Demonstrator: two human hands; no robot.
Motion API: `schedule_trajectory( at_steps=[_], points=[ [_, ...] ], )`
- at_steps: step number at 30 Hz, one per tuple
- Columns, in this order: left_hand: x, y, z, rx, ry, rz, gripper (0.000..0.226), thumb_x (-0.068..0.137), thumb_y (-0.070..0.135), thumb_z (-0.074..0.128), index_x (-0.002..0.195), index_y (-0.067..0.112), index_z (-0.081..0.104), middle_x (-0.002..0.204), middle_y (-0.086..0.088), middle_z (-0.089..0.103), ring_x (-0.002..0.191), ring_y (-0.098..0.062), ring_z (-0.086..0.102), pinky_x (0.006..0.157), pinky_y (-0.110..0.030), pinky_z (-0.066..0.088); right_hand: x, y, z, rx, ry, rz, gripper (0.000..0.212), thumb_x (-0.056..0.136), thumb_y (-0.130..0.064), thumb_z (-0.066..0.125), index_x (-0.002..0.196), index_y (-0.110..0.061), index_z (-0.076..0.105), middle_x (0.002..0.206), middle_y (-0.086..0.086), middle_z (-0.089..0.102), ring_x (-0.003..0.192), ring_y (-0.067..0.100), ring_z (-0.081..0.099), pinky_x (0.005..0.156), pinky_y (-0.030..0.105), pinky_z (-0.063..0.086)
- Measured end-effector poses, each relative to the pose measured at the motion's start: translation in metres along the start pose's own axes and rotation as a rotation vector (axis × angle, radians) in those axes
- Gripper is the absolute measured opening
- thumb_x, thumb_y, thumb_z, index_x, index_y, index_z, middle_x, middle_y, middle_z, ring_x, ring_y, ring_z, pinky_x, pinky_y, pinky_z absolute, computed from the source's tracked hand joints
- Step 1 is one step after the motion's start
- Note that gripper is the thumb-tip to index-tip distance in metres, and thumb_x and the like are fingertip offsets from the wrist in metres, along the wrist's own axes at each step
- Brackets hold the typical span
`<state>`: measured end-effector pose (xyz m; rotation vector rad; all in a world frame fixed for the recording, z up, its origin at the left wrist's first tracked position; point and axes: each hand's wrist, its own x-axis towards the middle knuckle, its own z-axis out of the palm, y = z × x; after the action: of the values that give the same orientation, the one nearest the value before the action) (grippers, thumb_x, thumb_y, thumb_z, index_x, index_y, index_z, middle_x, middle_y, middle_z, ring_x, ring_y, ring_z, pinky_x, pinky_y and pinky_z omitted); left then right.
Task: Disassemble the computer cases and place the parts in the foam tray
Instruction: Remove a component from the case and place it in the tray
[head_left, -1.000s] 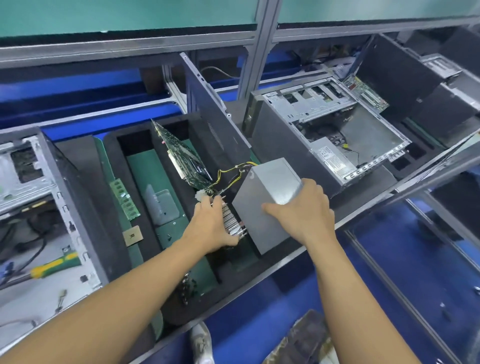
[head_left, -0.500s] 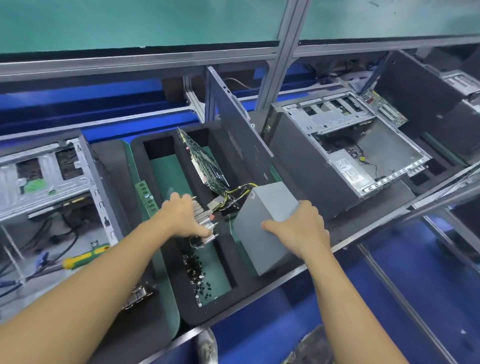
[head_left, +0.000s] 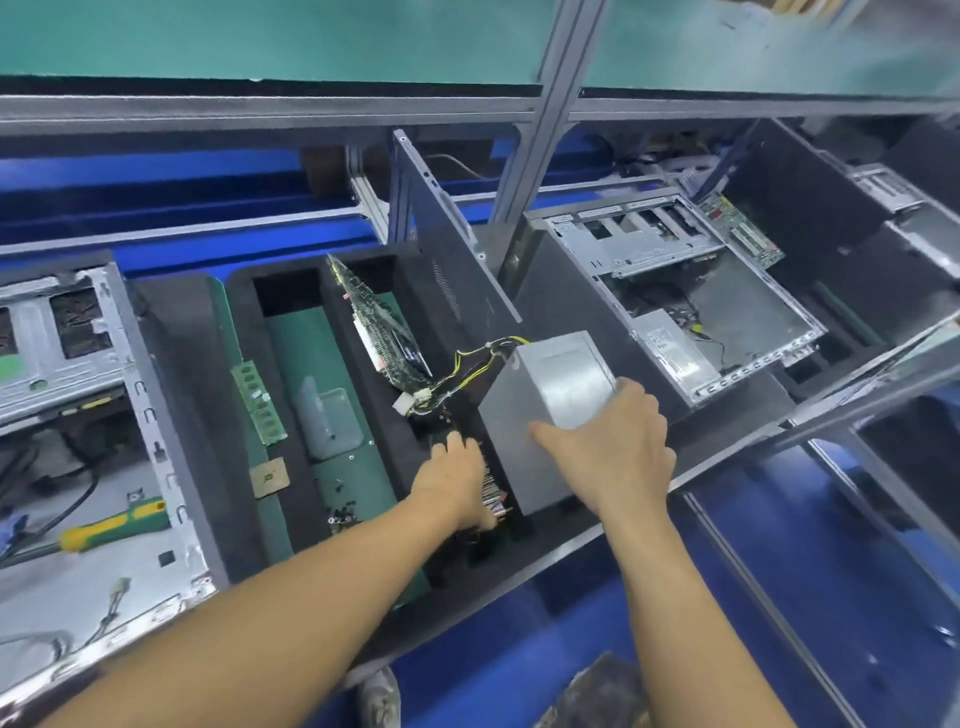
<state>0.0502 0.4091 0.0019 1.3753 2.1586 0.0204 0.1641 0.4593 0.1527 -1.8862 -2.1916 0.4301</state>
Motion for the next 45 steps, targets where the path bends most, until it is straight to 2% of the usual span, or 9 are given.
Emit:
schedule_trajectory(
  at_steps=[8,12,16,19,24,28,33,38,45],
  points=[
    [0.014,-0.005,0.046,0.345,0.144,-0.01,0.088,0.077,0.064,0.064,0.143,0.013,0.038,0.125,-0.008,0.046,0.116,-0.026,0.044,0.102,-0.038,0.031,-0.002,-0.004,0.005,0.088,-0.146,0.011,0.086,0.058,-0.063,0.075,0.127,-0.022,0.044,0.116,-0.004,0.048,0.114,0.024,0.048,0.095,0.047,0.044],
    [0.016,-0.015,0.042,0.366,0.048,0.01,0.074,0.093,0.048,0.048,0.155,0.023,0.018,0.157,-0.007,0.026,0.145,-0.029,0.019,0.119,-0.044,0.011,-0.006,-0.013,0.013,0.127,-0.225,0.006,0.086,0.056,-0.063,0.074,0.126,-0.023,0.044,0.115,-0.006,0.047,0.114,0.022,0.048,0.096,0.049,0.044],
    [0.002,-0.045,0.009,0.212,0.057,0.027,0.056,0.092,0.029,0.051,0.146,0.025,0.037,0.148,-0.004,0.04,0.138,-0.026,0.029,0.115,-0.038,0.021,-0.012,-0.029,0.015,0.202,-0.287,-0.016,0.084,0.053,-0.064,0.074,0.121,-0.024,0.044,0.114,-0.008,0.049,0.111,0.021,0.051,0.092,0.048,0.048],
    [-0.017,-0.072,-0.017,-0.272,0.112,-0.115,0.037,0.091,0.016,0.055,0.128,0.012,0.056,0.13,-0.012,0.055,0.122,-0.03,0.049,0.096,-0.036,0.041,-0.017,-0.038,0.01,0.321,-0.36,-0.027,0.077,0.045,-0.065,0.073,0.106,-0.03,0.042,0.111,-0.009,0.054,0.101,0.018,0.059,0.084,0.046,0.054],
    [-0.049,-0.087,-0.062,-1.851,0.296,-0.557,0.019,0.095,0.003,0.048,0.08,0.003,0.06,0.071,-0.012,0.064,0.064,-0.026,0.058,0.052,-0.023,0.045,-0.021,-0.05,-0.011,0.553,-0.563,-0.049,0.067,0.048,-0.049,0.087,0.101,-0.034,0.048,0.098,-0.013,0.068,0.071,0.005,0.071,0.058,0.03,0.059],
    [-0.066,-0.108,-0.105,-2.299,0.248,-0.433,0.043,0.094,0.025,0.032,0.12,-0.002,0.055,0.099,-0.017,0.071,0.068,-0.031,0.067,0.064,-0.033,0.048,-0.029,-0.066,-0.03,0.498,-0.65,-0.174,0.066,0.046,-0.048,0.087,0.099,-0.038,0.048,0.086,-0.02,0.068,0.068,-0.002,0.068,0.043,0.019,0.049],
    [-0.074,-0.137,-0.157,-2.185,0.384,-0.207,0.028,0.094,0.029,0.042,0.101,0.01,0.06,0.123,-0.011,0.07,0.105,-0.03,0.067,0.107,-0.043,0.044,-0.042,-0.096,-0.022,0.254,-0.595,-0.239,0.077,0.042,-0.06,0.079,0.106,-0.033,0.045,0.11,-0.01,0.058,0.097,0.017,0.064,0.08,0.045,0.057],
    [-0.08,-0.157,-0.218,-2.121,0.606,0.072,0.029,0.088,0.001,0.037,0.113,0.011,0.047,0.099,-0.01,0.066,0.091,-0.033,0.07,0.085,-0.042,0.053,-0.049,-0.133,0.002,0.119,-0.537,-0.303,0.083,0.048,-0.062,0.071,0.114,-0.022,0.041,0.115,-0.003,0.051,0.108,0.024,0.057,0.089,0.049,0.052],
    [-0.079,-0.163,-0.291,-1.239,0.872,0.242,0.014,0.105,0.021,0.046,0.094,0.022,0.055,0.079,0.009,0.068,0.081,-0.016,0.07,0.077,-0.028,0.056,-0.021,-0.215,0.046,0.007,-0.45,-0.38,0.078,0.061,-0.071,0.068,0.107,-0.017,0.034,0.105,0.0,0.047,0.094,0.027,0.054,0.072,0.037,0.04]
  ],
)
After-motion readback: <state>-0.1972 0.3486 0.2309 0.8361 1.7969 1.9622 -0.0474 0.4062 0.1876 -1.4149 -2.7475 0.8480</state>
